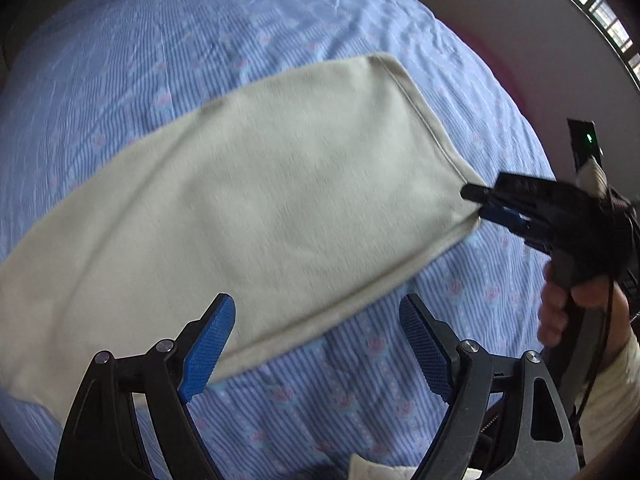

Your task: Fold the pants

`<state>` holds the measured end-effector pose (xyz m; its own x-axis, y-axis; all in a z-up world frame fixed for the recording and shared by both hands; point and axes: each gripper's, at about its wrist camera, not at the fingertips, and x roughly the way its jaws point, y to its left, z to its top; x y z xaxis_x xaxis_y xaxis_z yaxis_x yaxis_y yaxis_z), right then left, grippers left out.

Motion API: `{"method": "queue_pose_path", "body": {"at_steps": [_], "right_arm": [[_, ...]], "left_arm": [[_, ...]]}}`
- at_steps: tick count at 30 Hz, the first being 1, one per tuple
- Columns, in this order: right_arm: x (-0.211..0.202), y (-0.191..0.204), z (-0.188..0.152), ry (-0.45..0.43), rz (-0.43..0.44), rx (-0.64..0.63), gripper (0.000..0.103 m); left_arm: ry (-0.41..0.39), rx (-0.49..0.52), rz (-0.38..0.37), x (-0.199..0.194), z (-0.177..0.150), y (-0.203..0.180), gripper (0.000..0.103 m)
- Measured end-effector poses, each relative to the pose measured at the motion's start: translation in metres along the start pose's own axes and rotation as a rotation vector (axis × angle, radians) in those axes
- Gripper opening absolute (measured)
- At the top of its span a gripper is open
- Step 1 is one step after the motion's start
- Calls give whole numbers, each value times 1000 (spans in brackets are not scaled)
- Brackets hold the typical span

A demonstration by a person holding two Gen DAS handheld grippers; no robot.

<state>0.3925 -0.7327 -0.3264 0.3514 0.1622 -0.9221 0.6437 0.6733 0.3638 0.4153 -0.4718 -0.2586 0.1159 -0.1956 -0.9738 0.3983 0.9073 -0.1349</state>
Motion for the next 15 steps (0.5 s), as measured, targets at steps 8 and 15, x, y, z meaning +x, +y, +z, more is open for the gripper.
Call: {"method": "queue_pose_path", "body": {"at_steps": [8, 15], "right_arm": [[10, 5, 4, 9, -59, -18, 9], [-48, 17, -4, -106, -73, -83, 6]], "left_arm": [[16, -24, -1, 0, -2, 1, 84], [9, -32, -2, -5, -1, 5, 84]]}}
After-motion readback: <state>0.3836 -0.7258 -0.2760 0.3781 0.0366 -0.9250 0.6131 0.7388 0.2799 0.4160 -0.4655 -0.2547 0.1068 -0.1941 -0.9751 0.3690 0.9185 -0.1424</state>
